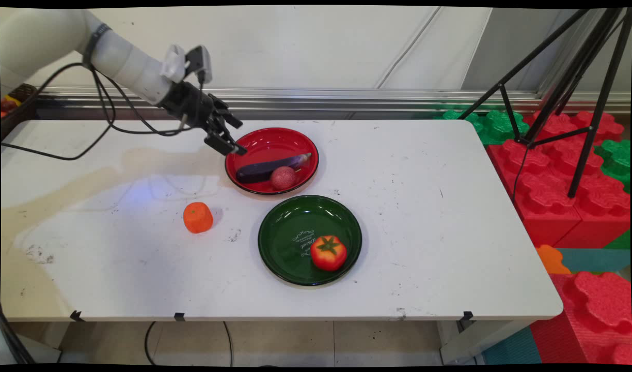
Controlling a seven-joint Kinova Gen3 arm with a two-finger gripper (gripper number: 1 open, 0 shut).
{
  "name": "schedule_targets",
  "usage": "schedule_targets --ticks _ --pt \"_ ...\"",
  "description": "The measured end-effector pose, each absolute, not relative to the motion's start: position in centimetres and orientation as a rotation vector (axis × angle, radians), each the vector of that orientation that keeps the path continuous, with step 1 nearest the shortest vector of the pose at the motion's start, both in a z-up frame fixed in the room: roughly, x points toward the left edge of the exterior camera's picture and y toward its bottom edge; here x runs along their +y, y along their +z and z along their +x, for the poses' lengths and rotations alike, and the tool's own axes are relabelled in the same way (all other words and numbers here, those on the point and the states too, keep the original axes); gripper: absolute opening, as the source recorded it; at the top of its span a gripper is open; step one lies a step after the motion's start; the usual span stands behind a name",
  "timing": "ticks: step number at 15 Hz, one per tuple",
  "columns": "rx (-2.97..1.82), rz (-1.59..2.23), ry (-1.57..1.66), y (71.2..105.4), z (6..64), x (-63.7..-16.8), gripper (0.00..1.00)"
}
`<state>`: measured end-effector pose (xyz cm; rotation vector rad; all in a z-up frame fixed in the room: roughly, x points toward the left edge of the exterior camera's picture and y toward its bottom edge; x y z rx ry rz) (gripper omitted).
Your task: Pick up the eggplant from the red plate
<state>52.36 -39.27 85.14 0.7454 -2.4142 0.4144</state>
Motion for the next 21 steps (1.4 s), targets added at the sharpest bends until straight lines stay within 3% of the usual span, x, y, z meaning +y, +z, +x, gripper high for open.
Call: schedule_targets --ticks 10,20,21 --pt "-2.524 0.730 0.346 80.5 50.0 -40.8 1.00" --pt "-2.563 0.707 0.324 78.5 48.7 -41.6 1.00" --pt "-2.563 0.705 0.323 78.4 48.6 -41.7 0.00"
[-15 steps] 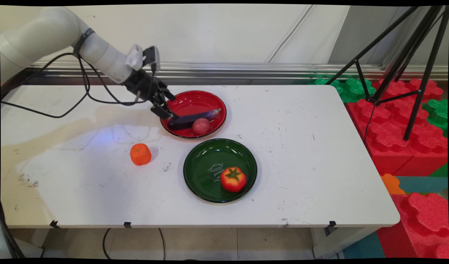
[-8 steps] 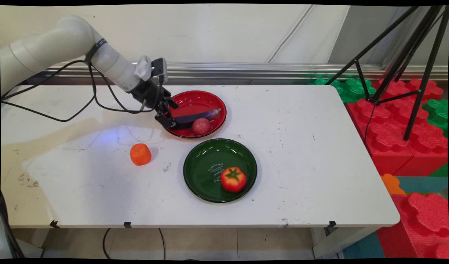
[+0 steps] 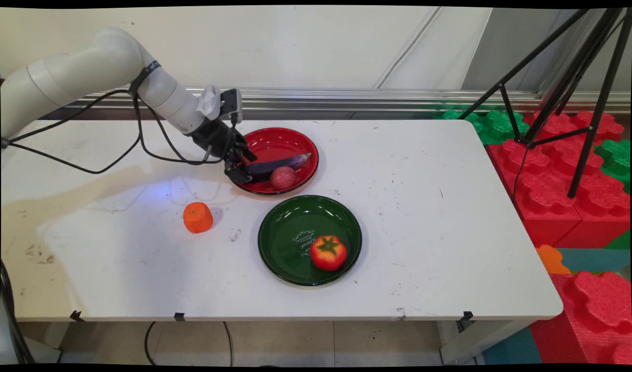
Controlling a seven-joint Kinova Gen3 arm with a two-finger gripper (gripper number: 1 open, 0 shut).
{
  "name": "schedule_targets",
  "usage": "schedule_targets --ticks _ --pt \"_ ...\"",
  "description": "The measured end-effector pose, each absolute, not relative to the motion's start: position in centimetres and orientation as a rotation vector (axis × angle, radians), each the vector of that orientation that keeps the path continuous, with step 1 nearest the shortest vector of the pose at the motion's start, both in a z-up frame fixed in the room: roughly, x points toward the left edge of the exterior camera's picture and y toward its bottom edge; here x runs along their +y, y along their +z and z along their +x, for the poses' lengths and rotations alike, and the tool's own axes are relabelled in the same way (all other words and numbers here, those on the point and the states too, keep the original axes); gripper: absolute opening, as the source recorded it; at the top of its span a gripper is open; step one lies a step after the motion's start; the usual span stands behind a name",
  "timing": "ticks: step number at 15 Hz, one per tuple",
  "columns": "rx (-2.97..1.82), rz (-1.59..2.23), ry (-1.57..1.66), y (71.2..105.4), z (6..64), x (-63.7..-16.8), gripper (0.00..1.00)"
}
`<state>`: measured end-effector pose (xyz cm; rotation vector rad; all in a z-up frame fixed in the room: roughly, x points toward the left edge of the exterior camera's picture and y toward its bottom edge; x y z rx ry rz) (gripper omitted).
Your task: Pick up the eggplant from the red plate, then place the picked object on the table
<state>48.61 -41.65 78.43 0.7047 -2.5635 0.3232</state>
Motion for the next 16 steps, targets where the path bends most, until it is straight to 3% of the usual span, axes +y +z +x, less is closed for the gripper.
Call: schedule_targets --ticks 16 --pt "-2.500 0.755 0.332 79.9 49.1 -41.4 0.00"
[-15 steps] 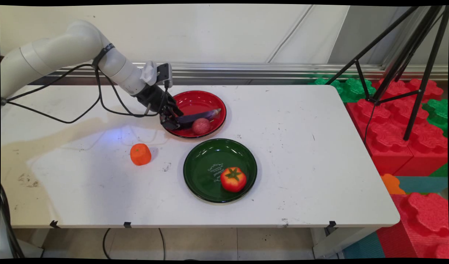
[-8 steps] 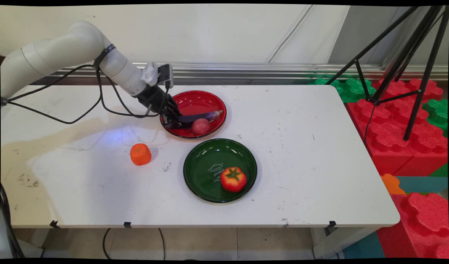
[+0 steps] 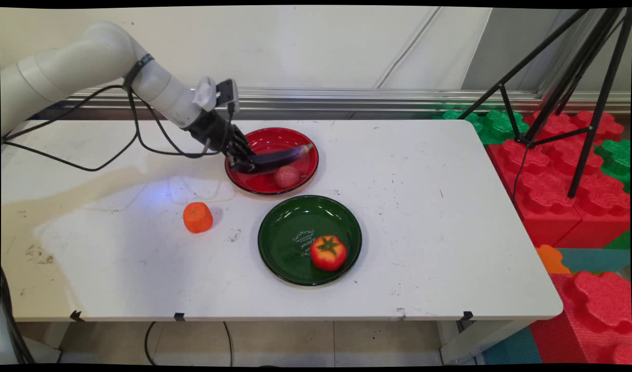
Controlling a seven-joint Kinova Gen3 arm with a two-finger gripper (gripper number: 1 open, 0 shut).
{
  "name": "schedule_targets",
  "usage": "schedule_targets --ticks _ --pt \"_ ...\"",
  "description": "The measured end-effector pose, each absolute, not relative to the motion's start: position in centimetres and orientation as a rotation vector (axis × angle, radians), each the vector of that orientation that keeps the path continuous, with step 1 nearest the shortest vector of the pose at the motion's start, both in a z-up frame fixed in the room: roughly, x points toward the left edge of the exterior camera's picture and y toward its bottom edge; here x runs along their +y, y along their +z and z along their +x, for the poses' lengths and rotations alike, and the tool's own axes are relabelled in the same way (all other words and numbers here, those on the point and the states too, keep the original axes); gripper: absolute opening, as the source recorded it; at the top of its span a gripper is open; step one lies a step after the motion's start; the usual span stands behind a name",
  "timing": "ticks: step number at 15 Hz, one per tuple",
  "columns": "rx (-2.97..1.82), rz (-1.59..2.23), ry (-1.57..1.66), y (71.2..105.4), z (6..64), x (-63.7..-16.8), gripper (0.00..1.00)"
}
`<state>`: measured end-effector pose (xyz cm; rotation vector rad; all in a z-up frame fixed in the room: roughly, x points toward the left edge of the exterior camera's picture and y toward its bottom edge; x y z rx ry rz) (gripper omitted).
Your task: Place the picked object on the table
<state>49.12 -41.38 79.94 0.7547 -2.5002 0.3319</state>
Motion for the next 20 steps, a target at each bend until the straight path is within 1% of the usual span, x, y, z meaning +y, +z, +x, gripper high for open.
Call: schedule_targets --ticks 9,15,20 --pt "-2.399 0.772 0.394 84.9 52.1 -39.1 0.00" --pt "-2.367 0.780 0.394 88.0 54.9 -35.9 0.00" --pt "-2.380 0.782 0.368 89.5 57.6 -32.7 0.00"
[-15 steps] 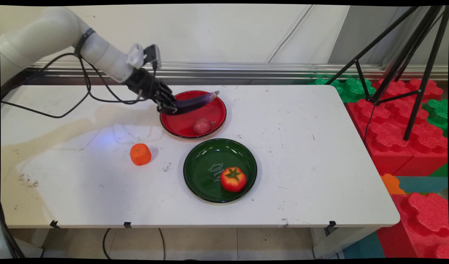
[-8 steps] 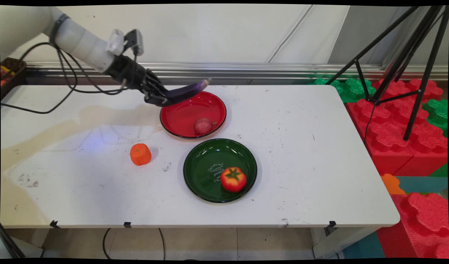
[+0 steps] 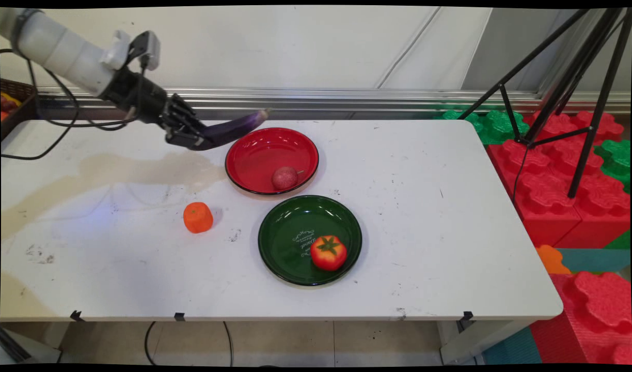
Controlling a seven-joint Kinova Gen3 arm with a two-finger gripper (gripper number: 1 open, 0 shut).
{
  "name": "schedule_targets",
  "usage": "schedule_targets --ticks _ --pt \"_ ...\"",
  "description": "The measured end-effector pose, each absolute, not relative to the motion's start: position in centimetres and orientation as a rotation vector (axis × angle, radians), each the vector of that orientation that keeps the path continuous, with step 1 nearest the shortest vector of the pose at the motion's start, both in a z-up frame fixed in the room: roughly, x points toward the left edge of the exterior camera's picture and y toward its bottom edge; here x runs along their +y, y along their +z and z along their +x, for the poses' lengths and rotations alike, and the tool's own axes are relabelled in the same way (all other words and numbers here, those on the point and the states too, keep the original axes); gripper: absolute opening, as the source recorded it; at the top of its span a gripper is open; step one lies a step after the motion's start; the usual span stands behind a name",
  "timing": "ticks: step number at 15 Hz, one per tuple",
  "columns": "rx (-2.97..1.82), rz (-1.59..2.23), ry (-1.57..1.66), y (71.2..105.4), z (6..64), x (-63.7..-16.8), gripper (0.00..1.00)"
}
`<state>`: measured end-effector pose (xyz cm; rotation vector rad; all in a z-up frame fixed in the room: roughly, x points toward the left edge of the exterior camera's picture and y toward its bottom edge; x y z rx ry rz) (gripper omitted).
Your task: Place the picked object on the table
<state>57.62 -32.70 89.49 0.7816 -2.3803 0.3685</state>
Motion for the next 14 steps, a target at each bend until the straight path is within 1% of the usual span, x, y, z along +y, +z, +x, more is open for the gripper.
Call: schedule_targets --ticks 4,8,14 --pt "-2.415 0.782 0.354 89.6 59.5 -30.7 0.00" --pt "-2.471 0.763 0.340 89.0 61.1 -28.9 0.00" --pt "-2.566 0.726 0.316 86.3 62.5 -27.7 0.00"
